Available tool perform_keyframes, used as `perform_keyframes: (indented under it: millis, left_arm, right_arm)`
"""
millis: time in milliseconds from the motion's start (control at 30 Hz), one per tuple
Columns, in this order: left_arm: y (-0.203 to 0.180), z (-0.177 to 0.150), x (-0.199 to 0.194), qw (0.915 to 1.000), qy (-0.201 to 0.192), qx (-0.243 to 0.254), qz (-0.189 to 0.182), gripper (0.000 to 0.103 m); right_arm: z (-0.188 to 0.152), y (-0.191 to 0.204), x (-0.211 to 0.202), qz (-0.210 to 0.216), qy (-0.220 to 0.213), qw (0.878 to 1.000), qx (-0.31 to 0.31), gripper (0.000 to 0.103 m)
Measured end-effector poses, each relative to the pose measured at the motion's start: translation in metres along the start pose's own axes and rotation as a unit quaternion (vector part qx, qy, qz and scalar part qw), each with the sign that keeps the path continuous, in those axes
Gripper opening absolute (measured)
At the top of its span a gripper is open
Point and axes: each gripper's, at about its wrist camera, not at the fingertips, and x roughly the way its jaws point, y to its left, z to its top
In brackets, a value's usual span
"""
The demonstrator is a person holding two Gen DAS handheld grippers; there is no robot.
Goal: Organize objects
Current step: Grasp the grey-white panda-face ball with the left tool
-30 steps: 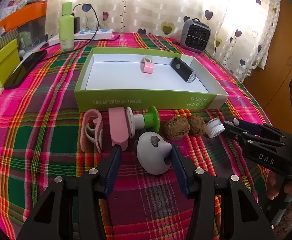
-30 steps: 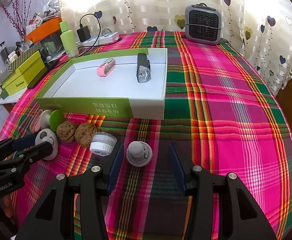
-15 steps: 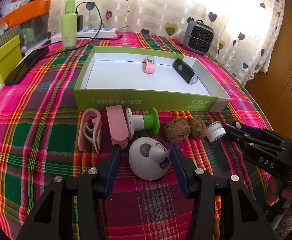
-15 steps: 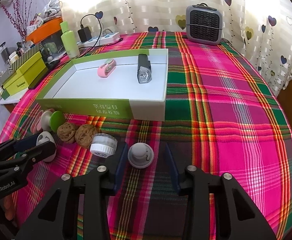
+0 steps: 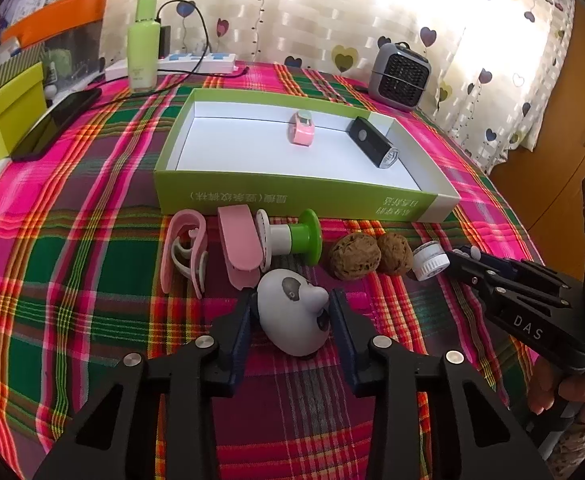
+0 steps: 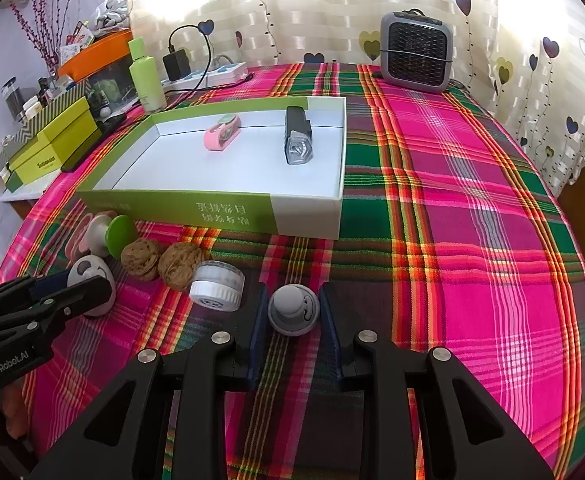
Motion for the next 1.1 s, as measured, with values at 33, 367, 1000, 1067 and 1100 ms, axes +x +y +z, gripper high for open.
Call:
perform_keyframes:
  millis: [33,367,1000,1067,1100]
  left_arm:
    - [0.001,0.0,0.0,1.0,0.0,-0.001,-0.001,0.033]
    - [0.004,-0.001,-0.003,0.9999,-0.001,-0.008,-0.006,0.025]
    - [-0.001,-0.004,-0.01,0.9999,-0.006,-0.001,-0.009,0.025]
    - [-0.002,-0.003,-0.014,0.9999,-0.01,0.0,-0.011,0.025]
    - [-0.003,-0.001,-0.016,0.9999,-0.013,0.001,-0.011,0.025]
  right_arm:
    - [0.0,0.0,0.0,0.002,0.0,1.0,0.0,0.027]
    - [-0.003,0.003,-0.002,0.005,0.0,1.0,0.001,0.027]
    - [-0.006,0.009,-0.011,0.016,-0.008,1.0,0.0,0.027]
    - [-0.004,0.01,-0.015,0.02,-0.012,1.0,0.001,0.027]
    - [-0.003,0.011,-0.017,0.025,-0.015,1.0,0.001,0.027]
